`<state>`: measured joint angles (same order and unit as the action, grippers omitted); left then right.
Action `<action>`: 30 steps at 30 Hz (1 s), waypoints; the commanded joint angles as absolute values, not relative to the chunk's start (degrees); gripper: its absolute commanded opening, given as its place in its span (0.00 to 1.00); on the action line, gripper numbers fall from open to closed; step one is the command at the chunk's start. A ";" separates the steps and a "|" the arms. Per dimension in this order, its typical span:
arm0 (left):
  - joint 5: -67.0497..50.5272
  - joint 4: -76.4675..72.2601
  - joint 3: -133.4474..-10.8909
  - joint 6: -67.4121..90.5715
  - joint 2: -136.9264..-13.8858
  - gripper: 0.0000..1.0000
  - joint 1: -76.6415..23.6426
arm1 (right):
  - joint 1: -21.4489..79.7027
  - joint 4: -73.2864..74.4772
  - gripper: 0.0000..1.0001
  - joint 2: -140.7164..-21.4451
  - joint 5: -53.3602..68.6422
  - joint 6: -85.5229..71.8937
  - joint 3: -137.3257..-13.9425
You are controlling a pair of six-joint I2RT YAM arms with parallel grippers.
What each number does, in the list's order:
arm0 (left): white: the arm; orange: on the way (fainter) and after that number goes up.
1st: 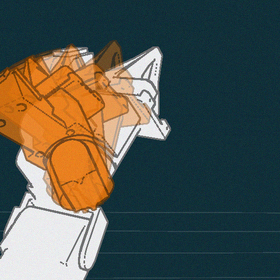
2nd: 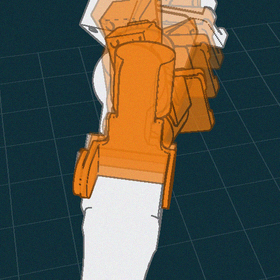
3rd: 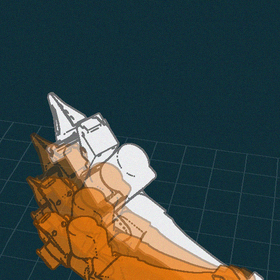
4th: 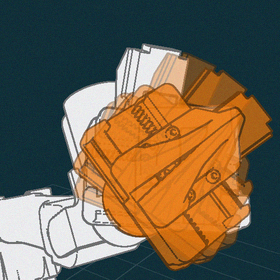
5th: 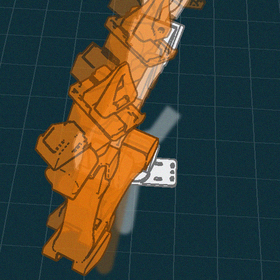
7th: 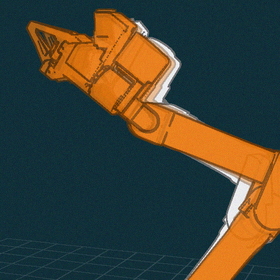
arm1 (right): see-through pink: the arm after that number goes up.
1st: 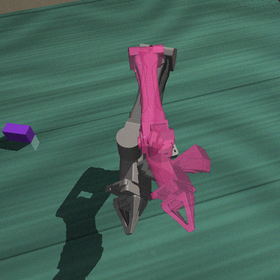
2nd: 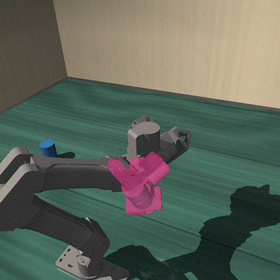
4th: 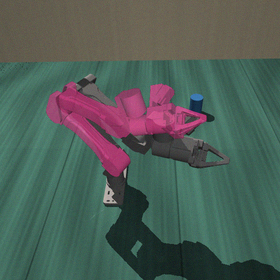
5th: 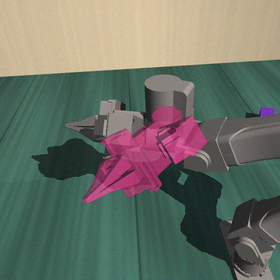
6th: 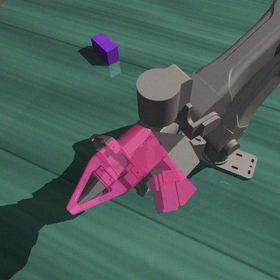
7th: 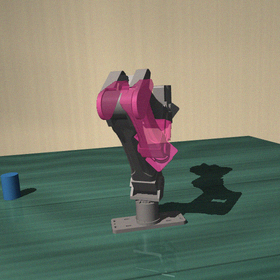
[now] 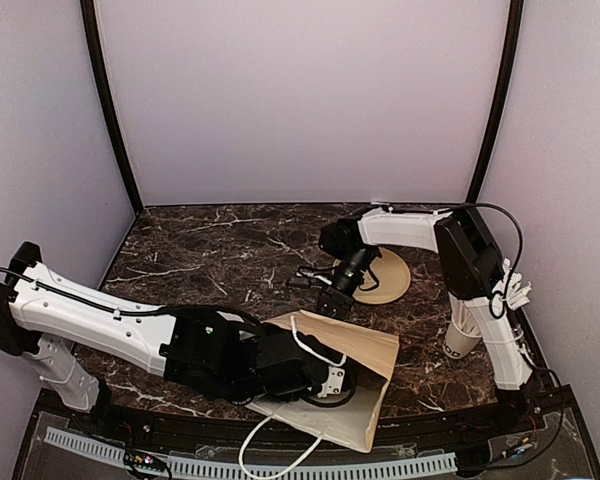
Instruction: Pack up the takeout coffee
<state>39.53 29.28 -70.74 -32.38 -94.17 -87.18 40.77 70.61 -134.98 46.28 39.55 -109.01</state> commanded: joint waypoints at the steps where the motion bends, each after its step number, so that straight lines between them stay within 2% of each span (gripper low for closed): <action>1: 33.48 38.59 -75.17 -28.33 -93.23 0.37 -86.84 | 43.25 80.02 0.22 -137.40 55.39 44.42 -111.40; 6: 28.72 43.97 -78.48 -27.48 -95.85 0.37 -86.86 | 43.61 76.05 0.22 -136.95 53.18 41.51 -109.41; 11: 23.60 46.03 -80.49 -27.39 -98.14 0.37 -86.60 | 41.15 63.63 0.35 -132.89 41.62 28.98 -108.10; 16: 19.43 47.48 -82.50 -26.88 -99.65 0.36 -84.97 | 37.57 61.29 0.45 -130.85 37.83 25.74 -113.47; 25: 11.48 51.52 -89.40 -26.59 -104.06 0.34 -80.53 | 30.31 63.64 0.51 -124.85 29.58 24.71 -126.43; 30: 3.53 54.28 -94.70 -25.27 -108.03 0.34 -76.72 | 26.16 61.10 0.52 -114.32 27.12 25.21 -126.35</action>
